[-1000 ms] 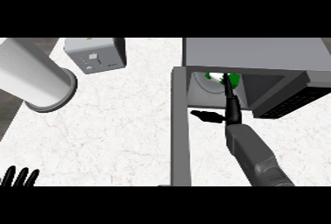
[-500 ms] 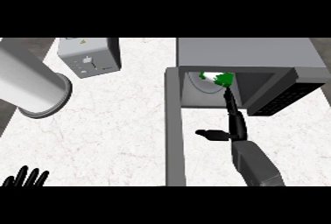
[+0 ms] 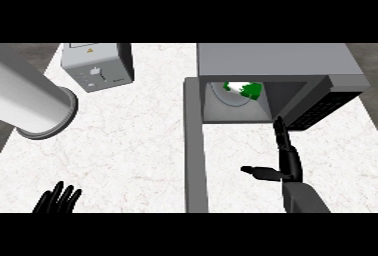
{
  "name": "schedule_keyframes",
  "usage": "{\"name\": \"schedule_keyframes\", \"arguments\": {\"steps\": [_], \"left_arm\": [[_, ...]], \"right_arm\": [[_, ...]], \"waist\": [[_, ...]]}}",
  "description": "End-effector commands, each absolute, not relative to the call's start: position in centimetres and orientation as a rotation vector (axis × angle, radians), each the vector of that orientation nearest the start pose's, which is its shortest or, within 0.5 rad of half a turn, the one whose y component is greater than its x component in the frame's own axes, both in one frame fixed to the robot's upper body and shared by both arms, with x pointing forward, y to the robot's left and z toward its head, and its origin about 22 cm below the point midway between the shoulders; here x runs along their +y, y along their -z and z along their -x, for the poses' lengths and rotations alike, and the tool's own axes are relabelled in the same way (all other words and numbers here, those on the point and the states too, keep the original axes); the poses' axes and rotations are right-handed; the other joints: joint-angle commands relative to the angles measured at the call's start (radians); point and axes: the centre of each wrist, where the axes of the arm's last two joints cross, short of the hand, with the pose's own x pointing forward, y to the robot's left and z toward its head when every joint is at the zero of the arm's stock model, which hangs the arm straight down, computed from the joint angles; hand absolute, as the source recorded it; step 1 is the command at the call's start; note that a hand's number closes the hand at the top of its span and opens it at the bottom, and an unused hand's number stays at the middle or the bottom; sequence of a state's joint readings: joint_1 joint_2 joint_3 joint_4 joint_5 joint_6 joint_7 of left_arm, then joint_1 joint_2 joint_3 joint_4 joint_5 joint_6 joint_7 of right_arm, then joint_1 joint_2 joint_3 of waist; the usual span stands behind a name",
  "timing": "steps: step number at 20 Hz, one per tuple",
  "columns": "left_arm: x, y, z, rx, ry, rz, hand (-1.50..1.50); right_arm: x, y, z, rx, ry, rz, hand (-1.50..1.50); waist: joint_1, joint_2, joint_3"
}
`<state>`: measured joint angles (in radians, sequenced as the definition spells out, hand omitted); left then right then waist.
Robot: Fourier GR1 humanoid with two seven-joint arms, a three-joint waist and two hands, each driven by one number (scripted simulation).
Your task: Pick up the milk, place it into the microwave and close the microwave
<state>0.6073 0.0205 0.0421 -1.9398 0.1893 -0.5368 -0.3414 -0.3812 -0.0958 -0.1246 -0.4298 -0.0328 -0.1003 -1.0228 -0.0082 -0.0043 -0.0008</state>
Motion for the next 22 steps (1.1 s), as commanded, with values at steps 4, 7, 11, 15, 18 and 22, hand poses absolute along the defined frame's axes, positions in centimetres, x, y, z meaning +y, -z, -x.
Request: {"name": "schedule_keyframes", "arguments": {"steps": [4, 7, 11, 15, 18, 22], "left_arm": [[26.3, 1.2, -11.6, -1.699, 0.208, 0.430, -1.50], [25.0, 0.7, -13.0, -1.667, 0.300, 0.431, 1.50], [21.3, 1.1, -14.9, -1.710, 0.416, 0.420, 1.50], [20.7, 0.9, -16.2, -1.680, 0.412, 0.485, 1.50], [17.3, 2.3, -17.2, -1.702, 0.398, 0.408, 1.50], [16.4, 3.3, -20.1, -1.732, 0.443, 0.317, 1.50]], "right_arm": [[-29.4, 14.6, -22.7, -1.874, -0.019, 0.189, 1.50], [-32.1, 14.6, -19.9, -1.823, -0.007, 0.211, -1.50], [-35.7, 12.7, -19.5, -1.824, 0.046, 0.241, -1.50], [-39.8, 11.8, -16.8, -1.843, 0.112, 0.229, -1.50], [-39.5, 11.8, -14.7, -1.830, 0.134, 0.271, -1.50], [-41.6, 9.8, -14.8, -1.858, 0.137, 0.273, -1.50]], "waist": [[-0.011, -0.001, -0.001], [-0.009, 0.000, 0.000], [-0.005, 0.001, 0.000], [0.003, 0.004, 0.001], [-0.001, 0.004, 0.000], [-0.002, 0.004, 0.000]]}}
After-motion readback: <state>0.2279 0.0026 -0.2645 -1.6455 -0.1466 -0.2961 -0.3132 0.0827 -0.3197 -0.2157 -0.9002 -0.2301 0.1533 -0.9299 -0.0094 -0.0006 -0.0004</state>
